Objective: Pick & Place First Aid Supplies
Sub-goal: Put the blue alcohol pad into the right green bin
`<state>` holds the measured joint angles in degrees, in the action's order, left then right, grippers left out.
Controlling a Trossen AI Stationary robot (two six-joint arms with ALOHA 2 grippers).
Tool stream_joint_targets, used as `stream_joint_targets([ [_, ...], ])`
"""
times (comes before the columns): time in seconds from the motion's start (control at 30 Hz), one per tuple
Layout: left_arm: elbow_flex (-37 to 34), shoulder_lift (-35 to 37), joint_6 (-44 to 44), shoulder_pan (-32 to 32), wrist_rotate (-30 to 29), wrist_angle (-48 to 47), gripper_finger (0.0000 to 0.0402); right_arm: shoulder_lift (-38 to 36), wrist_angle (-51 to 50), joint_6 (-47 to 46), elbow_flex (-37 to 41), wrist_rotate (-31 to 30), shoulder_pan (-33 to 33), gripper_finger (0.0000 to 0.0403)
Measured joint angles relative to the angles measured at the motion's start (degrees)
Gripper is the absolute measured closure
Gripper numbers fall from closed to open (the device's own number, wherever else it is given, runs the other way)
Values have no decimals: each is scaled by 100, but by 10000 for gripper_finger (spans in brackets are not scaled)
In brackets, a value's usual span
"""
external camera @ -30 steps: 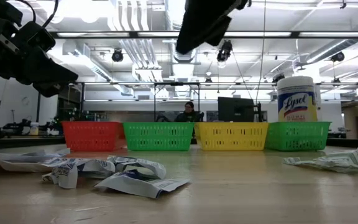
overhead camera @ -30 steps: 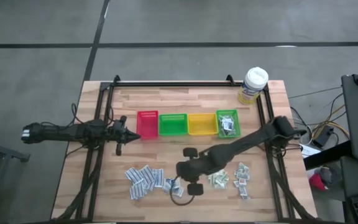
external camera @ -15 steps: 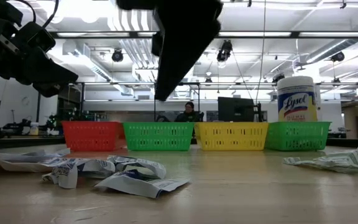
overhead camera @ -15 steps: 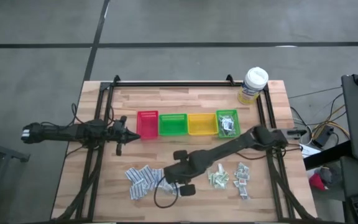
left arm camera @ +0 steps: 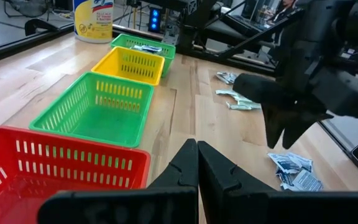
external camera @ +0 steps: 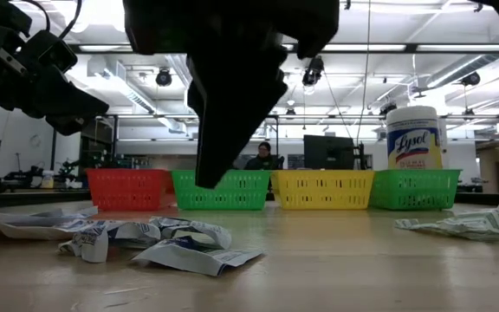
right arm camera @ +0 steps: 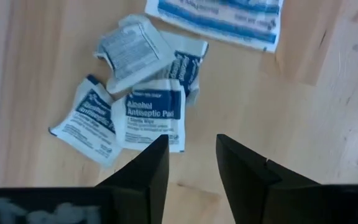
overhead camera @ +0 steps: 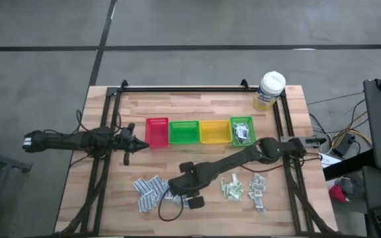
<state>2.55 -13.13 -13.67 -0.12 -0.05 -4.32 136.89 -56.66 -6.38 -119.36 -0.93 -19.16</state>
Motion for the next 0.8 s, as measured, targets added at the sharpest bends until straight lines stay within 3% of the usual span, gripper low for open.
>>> stream_joint_targets([
  [0.47, 0, 0, 0, 0, 0, 0, 401, -3, 44, -640, 263, -4, 7, 268],
  [0.8, 0, 0, -2, -2, 0, 0, 401, -3, 595, -674, 588, -9, 4, 275],
])
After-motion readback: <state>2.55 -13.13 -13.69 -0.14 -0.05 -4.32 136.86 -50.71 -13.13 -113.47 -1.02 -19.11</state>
